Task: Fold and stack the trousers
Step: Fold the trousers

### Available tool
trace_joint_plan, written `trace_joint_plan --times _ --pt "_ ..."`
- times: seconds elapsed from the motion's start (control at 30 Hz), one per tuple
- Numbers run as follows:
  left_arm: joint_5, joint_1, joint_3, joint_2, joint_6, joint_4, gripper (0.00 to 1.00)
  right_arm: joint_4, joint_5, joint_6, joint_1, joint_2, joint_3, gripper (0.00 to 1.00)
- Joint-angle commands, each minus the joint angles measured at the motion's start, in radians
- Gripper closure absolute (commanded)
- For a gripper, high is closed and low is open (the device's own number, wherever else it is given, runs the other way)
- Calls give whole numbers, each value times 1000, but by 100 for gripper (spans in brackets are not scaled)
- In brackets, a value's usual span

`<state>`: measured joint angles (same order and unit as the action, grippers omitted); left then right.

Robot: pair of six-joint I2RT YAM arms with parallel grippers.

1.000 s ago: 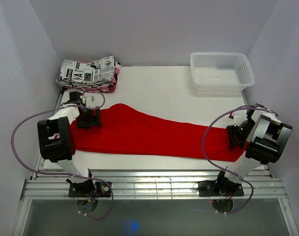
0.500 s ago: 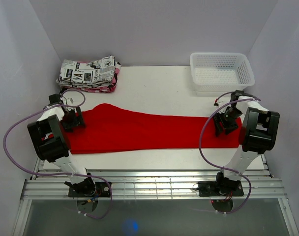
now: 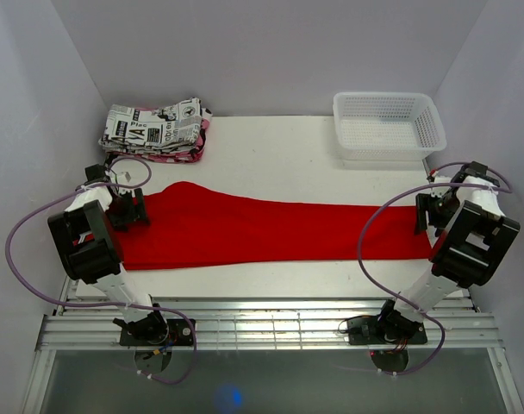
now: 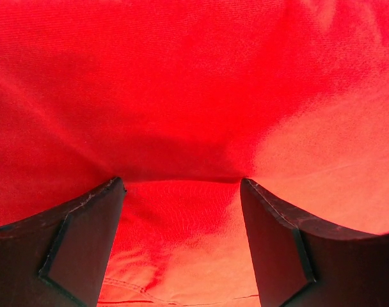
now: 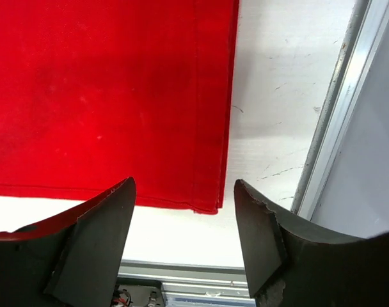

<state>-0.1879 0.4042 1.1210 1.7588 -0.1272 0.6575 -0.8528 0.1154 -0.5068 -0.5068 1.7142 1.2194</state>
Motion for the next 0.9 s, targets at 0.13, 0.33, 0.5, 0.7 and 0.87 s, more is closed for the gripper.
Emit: trace_joint_plan --times 0.13,0.33,0.5,0.7,0.87 --pt "-36 2 16 7 -19 11 15 55 -10 45 4 93 -44 31" --pt "-45 2 16 1 -9 11 15 49 94 65 5 159 -75 43" --pt "-71 1 13 -10 -12 13 15 -17 251 60 7 154 -25 77" --pt "-156 -25 -1 -28 -19 7 15 -75 238 24 -7 78 74 92" --pt "-186 -102 -35 -94 -32 -13 13 -68 89 -55 -68 13 107 92"
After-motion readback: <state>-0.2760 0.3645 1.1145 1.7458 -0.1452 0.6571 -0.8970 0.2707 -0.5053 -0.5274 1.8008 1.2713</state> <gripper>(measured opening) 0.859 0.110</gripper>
